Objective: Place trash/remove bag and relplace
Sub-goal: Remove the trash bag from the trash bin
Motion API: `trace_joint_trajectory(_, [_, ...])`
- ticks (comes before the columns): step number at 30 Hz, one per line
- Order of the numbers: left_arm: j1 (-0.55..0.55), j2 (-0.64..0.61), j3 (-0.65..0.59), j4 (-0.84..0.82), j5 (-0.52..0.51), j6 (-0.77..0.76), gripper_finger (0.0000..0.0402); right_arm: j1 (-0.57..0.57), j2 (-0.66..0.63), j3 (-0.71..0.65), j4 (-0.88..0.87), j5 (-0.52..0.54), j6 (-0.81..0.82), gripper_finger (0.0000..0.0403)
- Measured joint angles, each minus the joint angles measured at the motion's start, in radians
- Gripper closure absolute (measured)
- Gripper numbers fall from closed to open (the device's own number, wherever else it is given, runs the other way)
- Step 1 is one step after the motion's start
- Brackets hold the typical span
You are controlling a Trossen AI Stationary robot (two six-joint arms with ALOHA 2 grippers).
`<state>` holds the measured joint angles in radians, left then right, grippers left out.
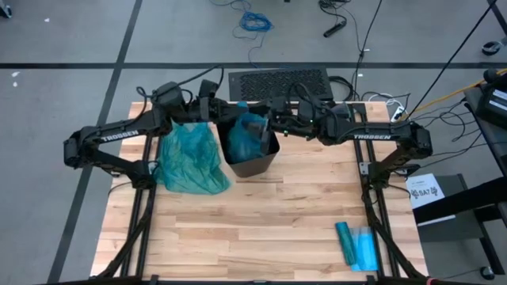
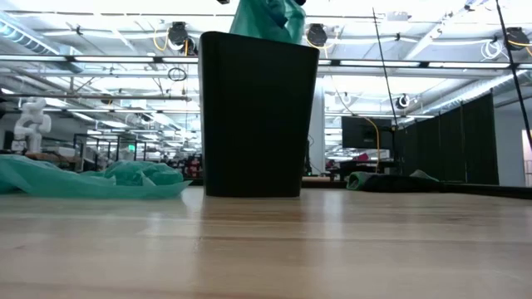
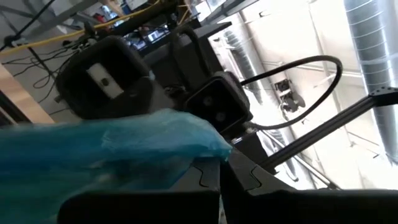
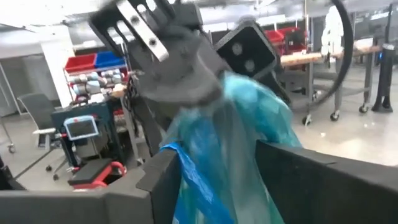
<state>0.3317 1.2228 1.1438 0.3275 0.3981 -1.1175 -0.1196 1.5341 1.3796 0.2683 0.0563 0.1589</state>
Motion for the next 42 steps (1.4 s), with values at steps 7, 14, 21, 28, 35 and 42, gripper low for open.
trace_joint_trajectory(7, [-0.005, 0.002, 0.0, 0.006, -0.006, -0.001, 0.0402, -0.011, 0.0, 0.0, 0.009, -0.015, -0.021, 0.0329])
trace_joint_trajectory(14, [-0.006, 0.002, 0.0, 0.01, -0.007, 0.006, 0.0402, -0.012, 0.0, 0.0, 0.018, -0.036, -0.063, 0.0398])
trace_joint_trajectory(21, [-0.017, 0.012, 0.0, 0.008, -0.022, 0.077, 0.038, -0.011, 0.0, 0.0, 0.014, -0.05, -0.059, 0.0402])
trace_joint_trajectory(28, [-0.023, 0.019, 0.0, 0.009, -0.021, 0.108, 0.0307, -0.011, 0.0, 0.0, -0.009, -0.056, -0.044, 0.0402])
trace_joint_trajectory(35, [0.018, 0.018, 0.0, -0.005, 0.181, 0.105, 0.0289, -0.009, 0.001, -0.001, -0.011, -0.063, -0.035, 0.0403])
trace_joint_trajectory(42, [0.067, -0.057, 0.002, -0.283, 0.165, 0.203, 0.0289, -0.011, 0.003, -0.002, -0.033, -0.051, -0.017, 0.0403])
